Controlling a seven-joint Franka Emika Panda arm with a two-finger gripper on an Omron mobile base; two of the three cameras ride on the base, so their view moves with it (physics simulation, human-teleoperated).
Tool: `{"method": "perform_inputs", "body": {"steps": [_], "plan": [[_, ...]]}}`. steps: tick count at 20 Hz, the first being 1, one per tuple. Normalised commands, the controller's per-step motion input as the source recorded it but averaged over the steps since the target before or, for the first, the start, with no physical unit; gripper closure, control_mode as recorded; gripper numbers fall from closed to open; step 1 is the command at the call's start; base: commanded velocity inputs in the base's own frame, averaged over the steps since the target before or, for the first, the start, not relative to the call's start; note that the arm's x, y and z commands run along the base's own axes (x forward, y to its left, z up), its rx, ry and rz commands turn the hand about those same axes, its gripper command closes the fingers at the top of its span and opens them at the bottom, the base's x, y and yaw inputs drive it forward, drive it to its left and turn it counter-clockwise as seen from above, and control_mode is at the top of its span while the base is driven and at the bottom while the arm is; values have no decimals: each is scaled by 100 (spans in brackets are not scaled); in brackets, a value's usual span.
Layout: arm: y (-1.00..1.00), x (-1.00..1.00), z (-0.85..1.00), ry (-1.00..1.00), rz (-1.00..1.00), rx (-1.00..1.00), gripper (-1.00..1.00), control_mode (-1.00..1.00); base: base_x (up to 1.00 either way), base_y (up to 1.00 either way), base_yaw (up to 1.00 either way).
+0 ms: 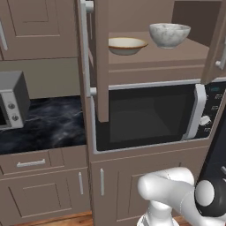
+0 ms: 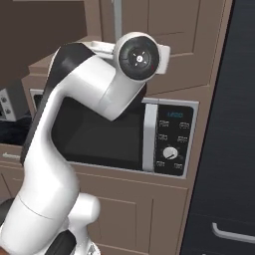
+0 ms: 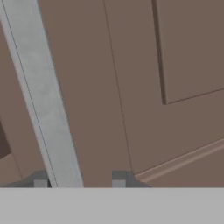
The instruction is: Move the bowls from the cabinet to the plates on the dining table.
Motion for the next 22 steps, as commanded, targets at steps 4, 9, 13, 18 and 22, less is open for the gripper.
{"method": "perform_inputs", "body": {"steps": [4,9,13,18,22], "plan": [[-49,-49,0,0,1,5,100,-100,0,0,0],[-30,-41,-10,0,4,5,-100,-100,0,0,0],[4,-13,-13,0,3,3,-100,-100,0,0,0],[-6,-5,-1,0,1,2,-100,-100,0,0,0],[-21,-47,3,-11,1,3,-100,-100,0,0,0]]}}
